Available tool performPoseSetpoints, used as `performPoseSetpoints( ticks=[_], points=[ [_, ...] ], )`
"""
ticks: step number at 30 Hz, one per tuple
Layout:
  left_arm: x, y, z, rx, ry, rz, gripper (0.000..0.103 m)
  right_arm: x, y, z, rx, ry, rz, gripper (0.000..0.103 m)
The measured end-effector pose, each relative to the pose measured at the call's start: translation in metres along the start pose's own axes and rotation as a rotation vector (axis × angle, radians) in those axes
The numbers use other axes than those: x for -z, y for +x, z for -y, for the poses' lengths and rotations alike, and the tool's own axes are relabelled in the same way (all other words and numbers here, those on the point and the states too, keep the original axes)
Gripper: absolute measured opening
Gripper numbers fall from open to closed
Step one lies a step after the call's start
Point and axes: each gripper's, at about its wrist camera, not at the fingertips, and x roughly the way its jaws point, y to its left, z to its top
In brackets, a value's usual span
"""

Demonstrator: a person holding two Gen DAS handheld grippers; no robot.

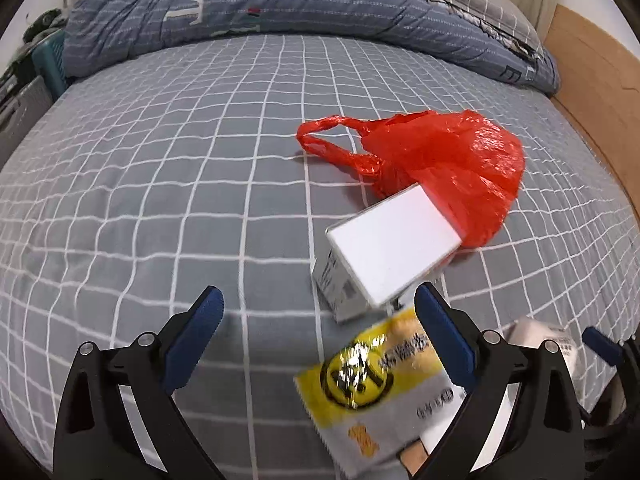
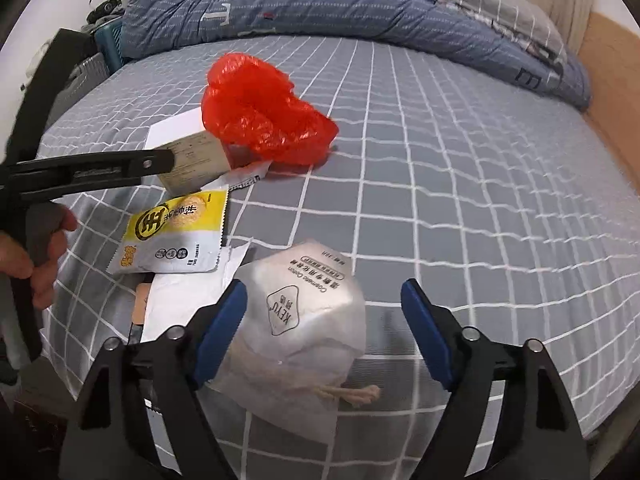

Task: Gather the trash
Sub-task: 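Grasp the small white box with the left tool while the right tool grasps the white face mask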

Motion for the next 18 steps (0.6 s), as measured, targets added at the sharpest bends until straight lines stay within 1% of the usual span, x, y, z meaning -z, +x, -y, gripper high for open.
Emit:
performPoseSetpoints(
  ticks=[1,3,5,10,12,14,15,17,18],
  points=[
    [-0.001,0.002,0.0,0.003,0.002,0.005,0.095,0.001,0.002,0.001,-0.008,0.009,-0.002,0.07],
    [-0.003,0.004,-0.001,0.009,0.001,0.027,0.095,0.002,0.01,0.002,-0.03,0.024,-0.014,0.061],
    [-0.004,0.006,-0.002,0.01,0.008,0.042,0.095,0.004,0.017,0.001,-0.039,0.025,-0.021,0.057],
    [-0.008,0.019,0.001,0.042,0.013,0.036,0.093,0.007,0.022,0.001,-0.046,0.012,-0.021,0.052],
    [-0.01,0.025,0.004,0.053,0.018,0.03,0.09,0.007,0.024,0.002,-0.051,0.02,-0.024,0.049],
    [-0.009,0.03,0.008,0.072,0.026,0.019,0.082,0.008,0.025,0.004,-0.056,0.032,-0.022,0.047],
    [-0.009,0.032,0.009,0.078,0.03,0.016,0.08,0.008,0.025,0.004,-0.054,0.031,-0.02,0.046],
    [-0.009,0.035,0.012,0.093,0.043,0.017,0.071,0.01,0.025,0.002,-0.047,0.022,-0.014,0.045],
    [-0.01,0.037,0.013,0.102,0.05,0.016,0.069,0.011,0.025,0.001,-0.045,0.017,-0.01,0.044]
  ],
)
